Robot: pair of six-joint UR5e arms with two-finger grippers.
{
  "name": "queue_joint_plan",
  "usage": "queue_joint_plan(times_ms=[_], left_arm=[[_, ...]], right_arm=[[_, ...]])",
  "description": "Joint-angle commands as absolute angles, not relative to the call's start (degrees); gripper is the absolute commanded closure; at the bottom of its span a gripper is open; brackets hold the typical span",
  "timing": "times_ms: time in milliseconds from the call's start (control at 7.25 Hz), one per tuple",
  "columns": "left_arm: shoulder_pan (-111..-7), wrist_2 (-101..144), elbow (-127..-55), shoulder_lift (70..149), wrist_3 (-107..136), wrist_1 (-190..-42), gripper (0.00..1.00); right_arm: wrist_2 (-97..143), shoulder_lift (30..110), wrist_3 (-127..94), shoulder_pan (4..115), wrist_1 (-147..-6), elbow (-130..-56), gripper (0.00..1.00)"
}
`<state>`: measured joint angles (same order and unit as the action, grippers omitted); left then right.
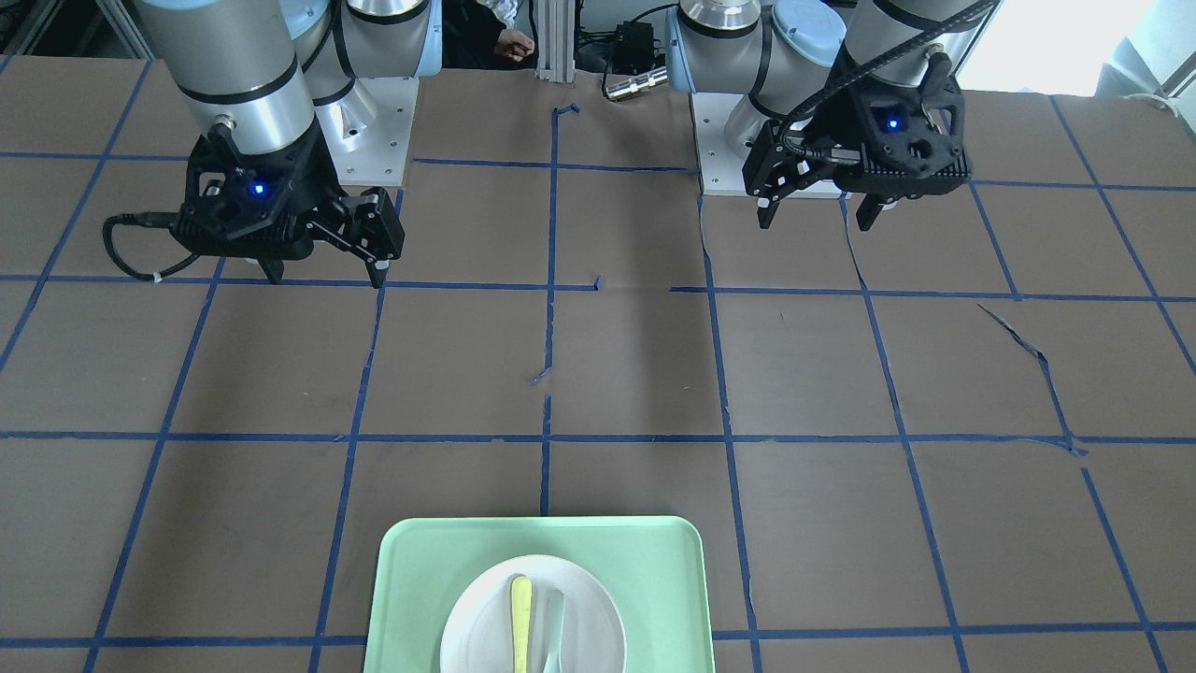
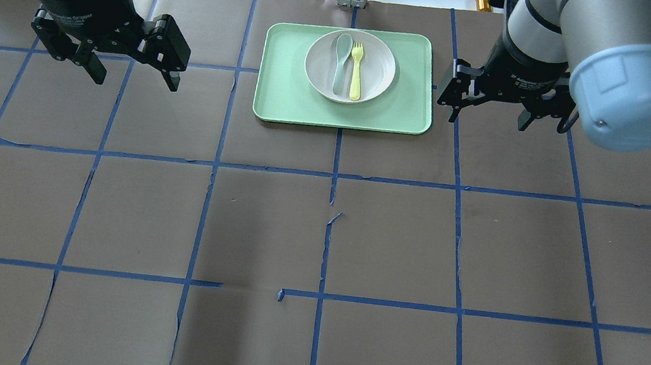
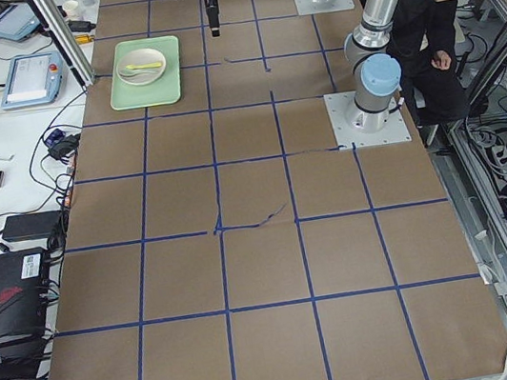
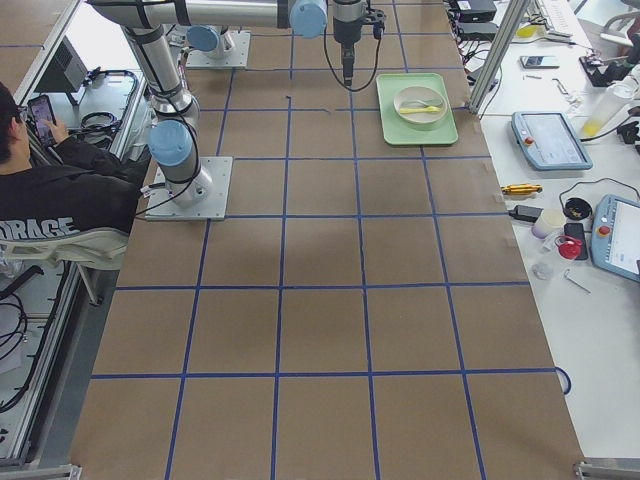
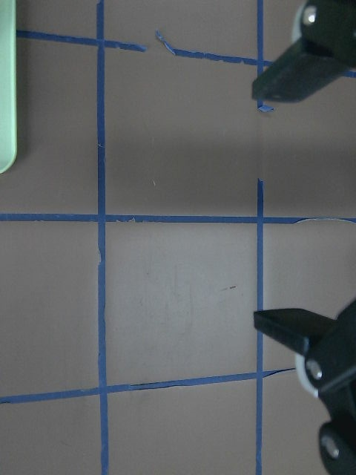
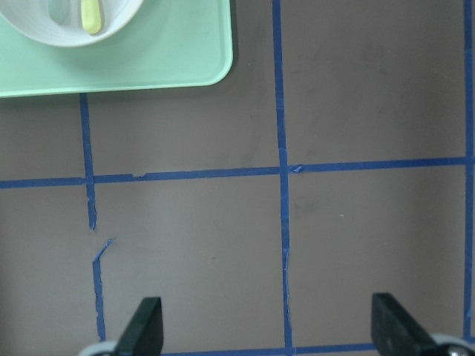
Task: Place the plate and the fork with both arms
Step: 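Move the right gripper over the plate above the yellow fork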
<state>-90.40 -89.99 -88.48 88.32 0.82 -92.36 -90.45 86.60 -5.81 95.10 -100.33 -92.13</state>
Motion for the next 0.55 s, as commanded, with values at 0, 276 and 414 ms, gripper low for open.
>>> queue_joint_plan(times_ms=[0, 276, 414], left_arm=[[-90.44, -89.12, -88.42, 88.51, 0.70, -92.29, 0.00], [-90.44, -89.47, -88.50, 88.77, 0.70, -92.11, 0.00], [-90.44, -89.56, -88.51, 89.03, 0.70, -92.02, 0.00]], right_arm=[[-87.99, 78.09, -2.37, 96.67, -101.08, -83.38, 0.00], [-88.07, 65.28, -4.47, 99.75, -102.73, -71.26, 0.00], [-87.89, 58.95, -4.66, 100.28, -102.74, -63.97, 0.00]])
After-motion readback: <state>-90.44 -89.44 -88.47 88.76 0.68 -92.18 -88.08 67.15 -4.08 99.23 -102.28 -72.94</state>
